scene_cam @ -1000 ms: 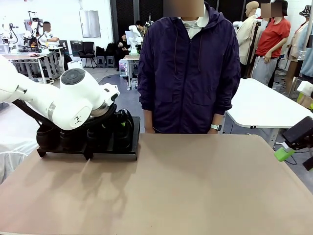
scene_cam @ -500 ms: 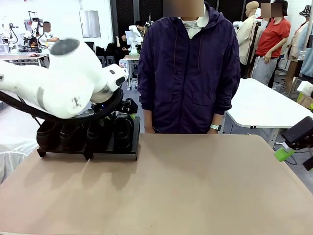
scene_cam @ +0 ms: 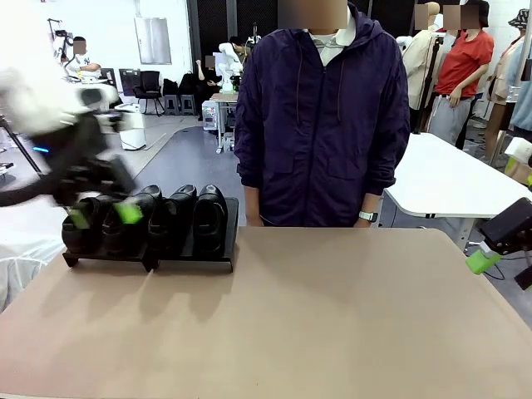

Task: Organize the shoes by placing them on the stand.
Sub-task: Place the Shoe from the middle of the table onto the Shoes Stand.

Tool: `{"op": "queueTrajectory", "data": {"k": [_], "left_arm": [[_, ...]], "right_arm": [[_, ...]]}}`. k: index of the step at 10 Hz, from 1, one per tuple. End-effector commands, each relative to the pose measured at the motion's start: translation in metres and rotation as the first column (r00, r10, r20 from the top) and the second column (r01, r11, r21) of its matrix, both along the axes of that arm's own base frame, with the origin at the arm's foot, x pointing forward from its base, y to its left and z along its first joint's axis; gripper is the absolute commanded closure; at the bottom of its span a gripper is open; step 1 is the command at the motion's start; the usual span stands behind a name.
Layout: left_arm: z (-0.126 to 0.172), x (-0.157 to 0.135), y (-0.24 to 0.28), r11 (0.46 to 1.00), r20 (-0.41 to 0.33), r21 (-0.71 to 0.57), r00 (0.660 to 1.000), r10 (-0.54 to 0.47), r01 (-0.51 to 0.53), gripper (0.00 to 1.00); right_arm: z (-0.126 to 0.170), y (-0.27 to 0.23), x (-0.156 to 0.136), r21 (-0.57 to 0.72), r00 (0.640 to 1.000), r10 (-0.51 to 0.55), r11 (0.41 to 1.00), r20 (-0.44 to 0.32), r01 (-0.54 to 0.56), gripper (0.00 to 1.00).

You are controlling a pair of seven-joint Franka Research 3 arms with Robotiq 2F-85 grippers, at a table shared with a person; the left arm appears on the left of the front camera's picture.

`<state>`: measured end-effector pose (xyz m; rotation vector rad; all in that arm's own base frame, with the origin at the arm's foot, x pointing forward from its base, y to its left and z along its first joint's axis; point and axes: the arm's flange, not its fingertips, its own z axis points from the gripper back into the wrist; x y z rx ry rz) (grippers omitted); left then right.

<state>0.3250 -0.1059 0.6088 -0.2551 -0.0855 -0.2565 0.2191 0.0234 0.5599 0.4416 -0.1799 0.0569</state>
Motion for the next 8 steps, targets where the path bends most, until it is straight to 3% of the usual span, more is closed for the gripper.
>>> {"op": "queueTrajectory", "data": {"k": [1, 2, 4, 5, 8], "left_arm": [[0.022, -0.048, 0.048, 0.989, 0.022, 0.047, 0.990, 0.138, -0.139, 0.00], [0.031, -0.072, 0.079, 0.975, 0.053, -0.057, 0.975, 0.216, -0.213, 0.00], [0.018, -0.079, 0.097, 0.963, 0.117, -0.155, 0.964, 0.240, -0.221, 0.00], [0.042, -0.079, 0.090, 0.977, 0.040, -0.031, 0.976, 0.212, -0.211, 0.00], [0.042, -0.079, 0.090, 0.977, 0.040, -0.031, 0.976, 0.212, -0.211, 0.00]], "right_arm": [[0.002, -0.001, 0.000, 0.016, 1.000, 0.024, 1.000, 0.009, -0.024, 0.00], [0.002, -0.001, 0.000, 0.016, 1.000, 0.024, 1.000, 0.009, -0.024, 0.00], [0.002, -0.001, 0.000, 0.016, 1.000, 0.024, 1.000, 0.009, -0.024, 0.00], [0.002, -0.001, 0.000, 0.016, 1.000, 0.024, 1.000, 0.009, -0.024, 0.00], [0.002, -0.001, 0.000, 0.016, 1.000, 0.024, 1.000, 0.009, -0.024, 0.00]]}}
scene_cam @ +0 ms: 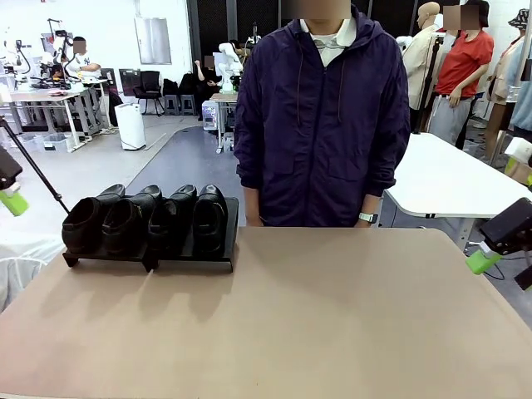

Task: Organize the shoes by placing them on the stand.
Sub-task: Place the Shoe from the middle of the table onto the Shoes Stand.

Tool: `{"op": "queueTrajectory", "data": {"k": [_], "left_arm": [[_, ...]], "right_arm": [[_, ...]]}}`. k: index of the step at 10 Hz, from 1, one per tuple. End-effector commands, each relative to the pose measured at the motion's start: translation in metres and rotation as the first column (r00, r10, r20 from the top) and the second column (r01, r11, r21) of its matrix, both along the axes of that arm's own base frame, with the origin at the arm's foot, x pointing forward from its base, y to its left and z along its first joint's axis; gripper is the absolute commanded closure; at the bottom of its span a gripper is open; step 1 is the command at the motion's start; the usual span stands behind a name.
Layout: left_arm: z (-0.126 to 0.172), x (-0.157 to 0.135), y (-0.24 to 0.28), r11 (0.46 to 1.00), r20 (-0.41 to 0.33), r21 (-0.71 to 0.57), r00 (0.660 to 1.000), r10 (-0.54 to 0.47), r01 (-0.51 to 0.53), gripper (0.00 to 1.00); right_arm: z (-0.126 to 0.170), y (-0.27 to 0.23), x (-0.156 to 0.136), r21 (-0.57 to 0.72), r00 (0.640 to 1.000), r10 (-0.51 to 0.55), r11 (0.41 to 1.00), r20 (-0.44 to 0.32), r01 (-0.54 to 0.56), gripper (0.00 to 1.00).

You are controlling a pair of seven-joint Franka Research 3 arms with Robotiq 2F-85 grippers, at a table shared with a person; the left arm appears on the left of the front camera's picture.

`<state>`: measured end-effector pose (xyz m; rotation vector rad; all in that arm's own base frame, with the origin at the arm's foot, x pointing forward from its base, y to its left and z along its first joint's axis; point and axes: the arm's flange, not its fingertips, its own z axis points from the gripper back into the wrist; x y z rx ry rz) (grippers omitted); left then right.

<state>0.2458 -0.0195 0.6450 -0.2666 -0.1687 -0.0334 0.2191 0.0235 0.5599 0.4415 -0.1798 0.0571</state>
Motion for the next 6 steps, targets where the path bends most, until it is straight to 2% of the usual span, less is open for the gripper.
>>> {"op": "queueTrajectory", "data": {"k": [1, 6], "left_arm": [[0.0055, -0.0001, 0.0032, 1.000, -0.009, 0.004, 1.000, -0.016, 0.016, 0.00], [0.0055, -0.0001, 0.0032, 1.000, -0.009, 0.004, 1.000, -0.016, 0.016, 0.00]], "right_arm": [[0.0016, -0.0006, -0.0003, 0.016, 1.000, 0.024, 1.000, 0.009, -0.024, 0.00], [0.0016, -0.0006, -0.0003, 0.016, 1.000, 0.024, 1.000, 0.009, -0.024, 0.00]]}}
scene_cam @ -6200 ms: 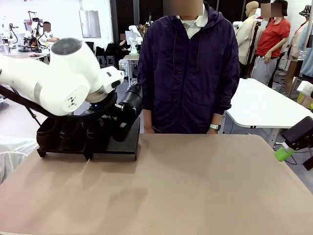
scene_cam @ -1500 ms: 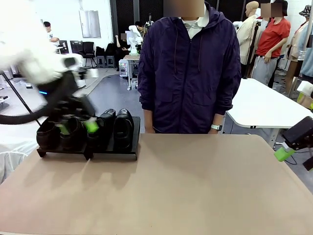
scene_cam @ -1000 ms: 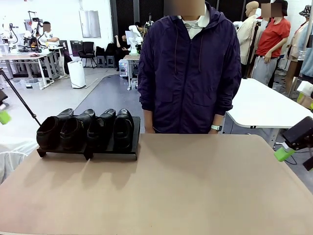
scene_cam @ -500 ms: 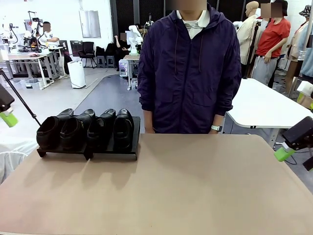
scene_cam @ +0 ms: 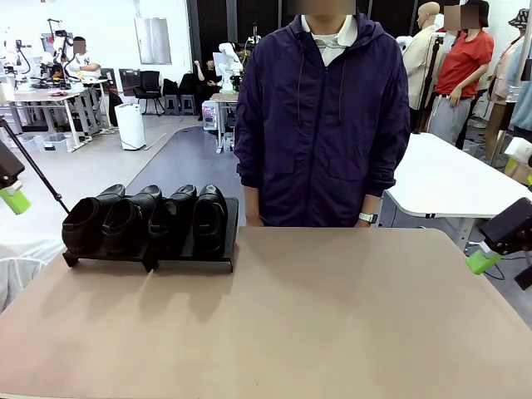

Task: Organize the shoes by placing them on the stand.
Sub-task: Place the Shoe from the middle of the table onto the Shoes Stand.

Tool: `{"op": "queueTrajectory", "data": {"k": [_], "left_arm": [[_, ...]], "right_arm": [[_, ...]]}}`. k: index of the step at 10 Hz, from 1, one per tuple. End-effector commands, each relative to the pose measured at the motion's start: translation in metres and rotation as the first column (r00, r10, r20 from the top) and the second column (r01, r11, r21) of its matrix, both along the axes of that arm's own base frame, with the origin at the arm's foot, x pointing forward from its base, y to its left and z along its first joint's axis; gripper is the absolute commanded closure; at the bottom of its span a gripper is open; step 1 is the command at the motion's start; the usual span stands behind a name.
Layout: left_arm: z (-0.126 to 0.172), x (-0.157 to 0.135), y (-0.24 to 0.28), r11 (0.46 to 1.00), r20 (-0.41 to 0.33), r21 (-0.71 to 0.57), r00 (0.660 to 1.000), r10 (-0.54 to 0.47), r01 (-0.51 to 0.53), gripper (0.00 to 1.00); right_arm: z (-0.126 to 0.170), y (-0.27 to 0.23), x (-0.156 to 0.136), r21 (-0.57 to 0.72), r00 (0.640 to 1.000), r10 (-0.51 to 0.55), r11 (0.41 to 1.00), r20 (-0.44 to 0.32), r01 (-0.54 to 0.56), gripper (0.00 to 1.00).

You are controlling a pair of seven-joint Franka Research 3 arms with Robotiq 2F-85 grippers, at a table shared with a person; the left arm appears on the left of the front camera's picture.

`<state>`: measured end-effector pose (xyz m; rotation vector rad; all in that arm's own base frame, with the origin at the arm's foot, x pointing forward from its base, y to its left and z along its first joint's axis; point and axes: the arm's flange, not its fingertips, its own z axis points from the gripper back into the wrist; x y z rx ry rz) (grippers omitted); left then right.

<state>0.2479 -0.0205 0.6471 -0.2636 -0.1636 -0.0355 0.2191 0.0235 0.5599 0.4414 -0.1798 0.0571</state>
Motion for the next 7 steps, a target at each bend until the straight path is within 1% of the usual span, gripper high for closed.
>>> {"op": "queueTrajectory", "data": {"k": [1, 7], "left_arm": [[0.0034, -0.0022, 0.0043, 1.000, -0.004, 0.001, 1.000, -0.014, 0.014, 0.00], [0.0034, -0.0022, 0.0043, 1.000, -0.004, 0.001, 1.000, -0.014, 0.014, 0.00]], "right_arm": [[0.0016, -0.0006, -0.0003, 0.016, 1.000, 0.024, 1.000, 0.009, -0.024, 0.00], [0.0016, -0.0006, -0.0003, 0.016, 1.000, 0.024, 1.000, 0.009, -0.024, 0.00]]}}
